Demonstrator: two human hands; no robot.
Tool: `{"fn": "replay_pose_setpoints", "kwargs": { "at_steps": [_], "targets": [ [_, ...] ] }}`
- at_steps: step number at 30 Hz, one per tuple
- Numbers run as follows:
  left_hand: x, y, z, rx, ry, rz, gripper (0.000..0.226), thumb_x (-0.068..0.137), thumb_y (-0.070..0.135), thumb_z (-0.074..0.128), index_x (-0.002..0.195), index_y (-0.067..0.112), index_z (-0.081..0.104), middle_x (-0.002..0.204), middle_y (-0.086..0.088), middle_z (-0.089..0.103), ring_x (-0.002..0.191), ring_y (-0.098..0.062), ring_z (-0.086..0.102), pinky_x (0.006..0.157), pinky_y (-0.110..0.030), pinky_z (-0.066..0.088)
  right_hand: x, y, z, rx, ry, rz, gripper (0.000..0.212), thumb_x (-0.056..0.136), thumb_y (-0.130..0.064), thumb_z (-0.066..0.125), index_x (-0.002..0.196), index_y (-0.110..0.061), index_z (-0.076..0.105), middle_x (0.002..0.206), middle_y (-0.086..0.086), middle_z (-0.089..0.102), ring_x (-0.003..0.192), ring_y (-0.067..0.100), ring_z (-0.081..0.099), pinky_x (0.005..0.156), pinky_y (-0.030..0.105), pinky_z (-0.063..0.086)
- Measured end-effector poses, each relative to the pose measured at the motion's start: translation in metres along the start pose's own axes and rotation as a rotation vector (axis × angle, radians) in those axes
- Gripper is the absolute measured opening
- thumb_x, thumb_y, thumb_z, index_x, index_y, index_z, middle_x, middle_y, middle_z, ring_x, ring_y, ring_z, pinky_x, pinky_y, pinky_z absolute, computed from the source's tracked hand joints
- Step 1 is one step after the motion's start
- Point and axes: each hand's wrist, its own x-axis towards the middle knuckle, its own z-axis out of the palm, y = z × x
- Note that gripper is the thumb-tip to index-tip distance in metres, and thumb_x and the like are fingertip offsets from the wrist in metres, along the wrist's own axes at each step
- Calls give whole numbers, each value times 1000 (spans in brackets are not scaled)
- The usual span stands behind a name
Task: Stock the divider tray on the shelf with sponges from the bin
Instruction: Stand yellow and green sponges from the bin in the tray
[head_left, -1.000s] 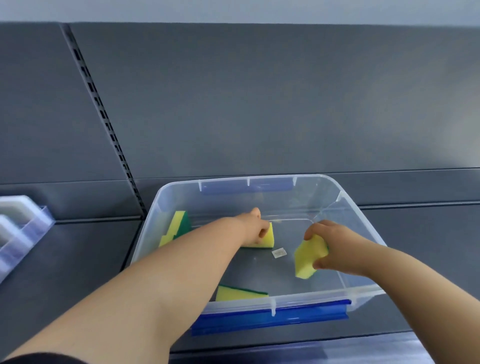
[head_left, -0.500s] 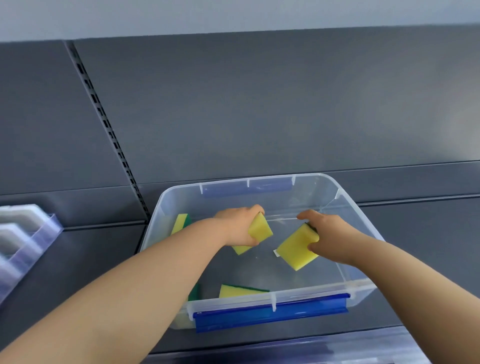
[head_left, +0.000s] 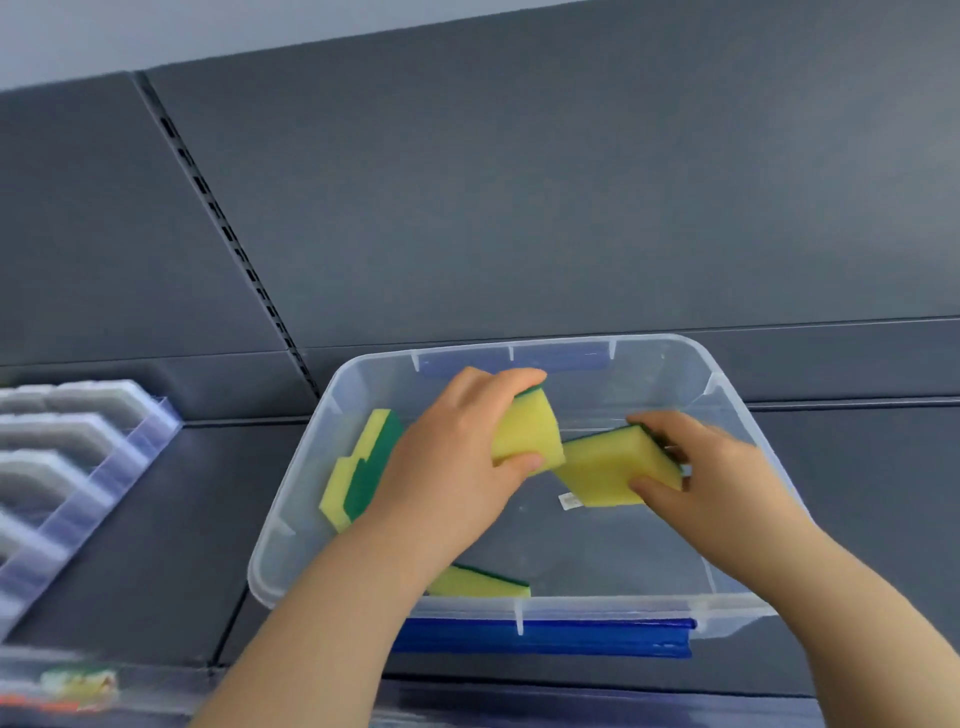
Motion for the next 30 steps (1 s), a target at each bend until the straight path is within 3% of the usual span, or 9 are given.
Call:
{"fn": "replay_pose_setpoints", "kwargs": {
  "at_steps": [4,7,10,16,20,22,25,28,30],
  "targets": [
    [-22,-1,0,121,96,-34,55,80,36,68,127,49,41,115,25,33,90,-5,43,72,-29,45,0,3,9,68,37,-30,43,77,-15,72,116,-24,59,96,-9,54,87,13,51,77,18,35],
    [-39,-12,-13,263,194,-18,60,76,34,73,129,39,47,110,20,49,84,-7,42,61,-17,36,0,-7,15,95,98,-65,42,74,-10,74,113,-19,62,92,-5,56,86,20,56,78,24,40],
    [-63,-27,-36,318,311,-20,57,73,38,71,126,32,52,106,13,58,90,-7,46,61,-19,40,-8,-31,26,190,162,-92,44,73,-9,75,113,-19,61,95,-3,59,87,22,59,78,25,44],
    [-134,-81,-96,261,430,-100,57,76,30,75,128,24,53,108,5,61,95,-9,49,74,-21,40,-46,-113,75,373,113,-216,43,78,-14,70,102,-43,49,101,-9,62,91,5,60,68,4,45],
    [-211,-131,-145,200,444,-149,58,75,18,75,129,20,54,106,11,52,91,-2,44,74,-7,31,-93,-182,135,449,51,-237,40,81,-16,68,109,-40,52,103,-15,61,94,2,60,74,12,49],
    [-254,-159,-171,203,458,-184,58,76,20,74,130,21,53,106,12,51,86,3,39,72,-17,36,-117,-217,168,480,14,-264,40,82,-16,67,110,-39,51,101,-17,62,92,1,61,72,7,47],
    [-310,-199,-203,236,465,-215,59,75,17,74,130,19,54,102,10,50,79,-5,43,67,-28,37,-143,-263,210,492,-23,-311,44,83,-17,67,102,-50,45,100,-21,61,93,-2,60,76,10,48],
    [-346,-230,-228,208,454,-246,59,74,16,75,130,20,54,107,10,52,89,1,43,69,-20,39,-157,-299,236,487,-49,-315,44,83,-17,66,97,-53,45,101,-21,62,95,1,60,81,18,48],
    [-361,-248,-244,193,454,-256,58,74,19,73,130,20,54,106,7,55,93,-3,46,69,-13,36,-159,-322,248,489,-65,-314,44,83,-16,66,97,-52,45,101,-23,62,96,0,60,80,15,47]
  ]
}}
